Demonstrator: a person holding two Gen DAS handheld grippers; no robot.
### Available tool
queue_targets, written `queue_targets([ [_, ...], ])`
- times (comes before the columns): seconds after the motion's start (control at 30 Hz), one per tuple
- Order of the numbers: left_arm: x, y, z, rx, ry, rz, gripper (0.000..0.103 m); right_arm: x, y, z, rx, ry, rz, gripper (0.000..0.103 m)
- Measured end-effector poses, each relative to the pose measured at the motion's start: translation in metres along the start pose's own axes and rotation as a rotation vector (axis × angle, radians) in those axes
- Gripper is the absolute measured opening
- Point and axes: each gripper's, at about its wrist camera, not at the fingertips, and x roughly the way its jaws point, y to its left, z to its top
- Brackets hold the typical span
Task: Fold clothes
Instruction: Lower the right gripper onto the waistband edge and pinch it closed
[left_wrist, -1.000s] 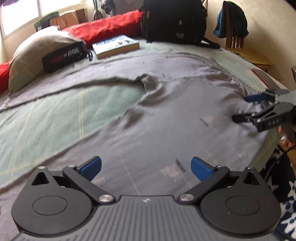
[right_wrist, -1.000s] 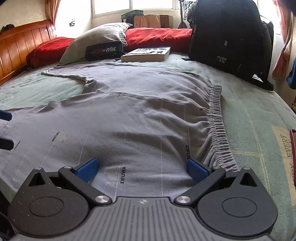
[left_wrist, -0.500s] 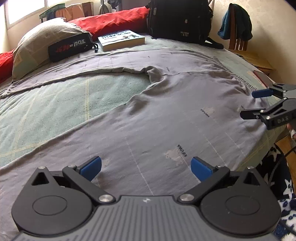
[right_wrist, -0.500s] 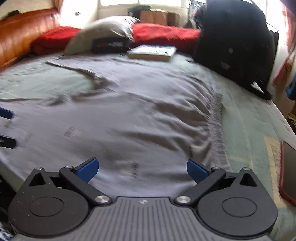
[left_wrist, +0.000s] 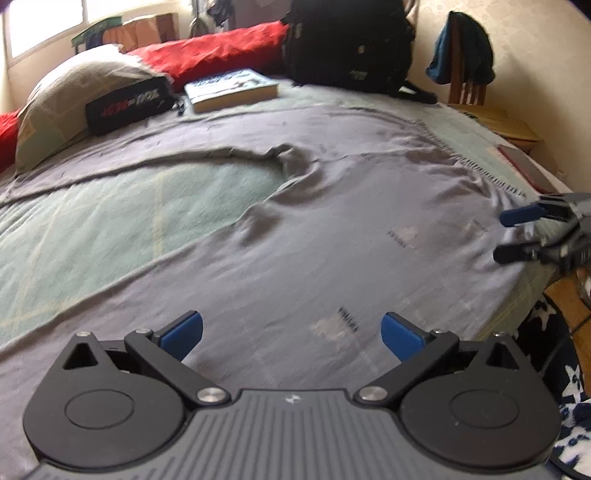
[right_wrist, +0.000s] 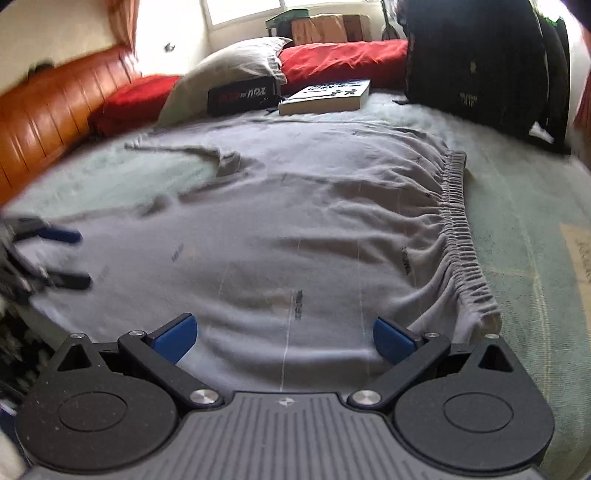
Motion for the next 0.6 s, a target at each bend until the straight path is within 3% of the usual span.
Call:
queue_targets([
  [0.23, 0.010, -0.012, 0.016, 0.062, -0.026, -0.042, 0.102, 0.001, -0.060, 0.047, 0.119, -0.047, 0.091, 0.103],
  [0.6, 0.050, -0.013, 0.049, 0.068, 0.027, -0.091, 0.102, 0.064, -0.174, 0.153, 0.255, 0.075, 0.230, 0.103],
])
